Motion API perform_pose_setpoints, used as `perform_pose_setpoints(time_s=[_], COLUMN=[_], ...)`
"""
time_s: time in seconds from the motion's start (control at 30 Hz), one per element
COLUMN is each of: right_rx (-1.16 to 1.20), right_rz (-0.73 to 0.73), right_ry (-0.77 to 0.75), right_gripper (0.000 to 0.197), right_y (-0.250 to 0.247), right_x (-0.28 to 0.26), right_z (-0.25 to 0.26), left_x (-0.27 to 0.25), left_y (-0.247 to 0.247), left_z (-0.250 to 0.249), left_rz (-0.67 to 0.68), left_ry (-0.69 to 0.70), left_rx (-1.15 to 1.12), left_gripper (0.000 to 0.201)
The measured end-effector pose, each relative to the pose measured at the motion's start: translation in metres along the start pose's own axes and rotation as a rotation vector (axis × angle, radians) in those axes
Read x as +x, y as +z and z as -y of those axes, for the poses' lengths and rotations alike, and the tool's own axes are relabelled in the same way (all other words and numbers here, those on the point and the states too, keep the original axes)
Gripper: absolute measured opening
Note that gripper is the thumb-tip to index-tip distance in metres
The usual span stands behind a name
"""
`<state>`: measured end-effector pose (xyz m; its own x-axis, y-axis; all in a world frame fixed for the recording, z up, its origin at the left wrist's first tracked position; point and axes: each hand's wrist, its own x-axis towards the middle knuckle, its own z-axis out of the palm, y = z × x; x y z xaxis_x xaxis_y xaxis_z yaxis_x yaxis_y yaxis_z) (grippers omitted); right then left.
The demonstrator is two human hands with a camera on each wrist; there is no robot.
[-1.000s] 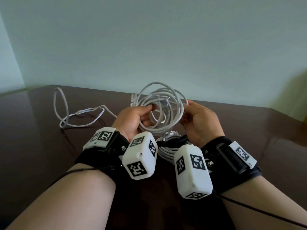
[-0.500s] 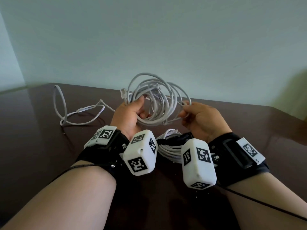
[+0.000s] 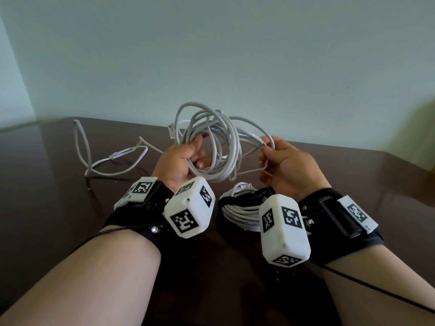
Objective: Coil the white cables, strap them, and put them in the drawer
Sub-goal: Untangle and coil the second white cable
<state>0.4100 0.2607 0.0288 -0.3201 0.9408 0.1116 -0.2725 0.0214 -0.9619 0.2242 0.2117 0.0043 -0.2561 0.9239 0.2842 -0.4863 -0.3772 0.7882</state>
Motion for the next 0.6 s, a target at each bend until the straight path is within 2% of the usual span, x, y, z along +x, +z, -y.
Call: perform_pose_setpoints(time_s=[0.1,0.17,0.23,0.33,0.5,0.6], right_rx=[-0.091,-0.122,-0.074,-0.004,0.047,0.182], right_rz=[-0.043,-0.067,-0.062,-0.032,-0.061,0.031], right_ry=[0.016,0.008,0.013,0.06,0.045,0.029], right_gripper=[0.027,0.024,0.019,0.017,0.028,0.027], right_y=[-0.003,-0.004,-0.004,-0.006,-0.007,-0.006], right_x=[0.002,0.003,0.003,0.003,0.003,-0.001], right_z=[-0.003,-0.005,-0.006,-0.005,0.0,0.004], left_x=[-0.004,-0.01,-0.013,-0.013,-0.017,-0.019], left_y=[0.001,0.005,0.009,0.012,0.017,0.018], left_z=[-0.001,0.0,0.001,-0.001,-0.005,-0.007], left_rz=[0.033,-0.011,-0.065,-0.135,-0.14,-0.141], left_ry=[-0.011,0.008,0.026,0.032,0.041,0.03], left_rx=[0.071,0.163,0.282,0.393,0.492,0.503], left_gripper=[0.006,0.014,0.027,0.02,0.02,0.022])
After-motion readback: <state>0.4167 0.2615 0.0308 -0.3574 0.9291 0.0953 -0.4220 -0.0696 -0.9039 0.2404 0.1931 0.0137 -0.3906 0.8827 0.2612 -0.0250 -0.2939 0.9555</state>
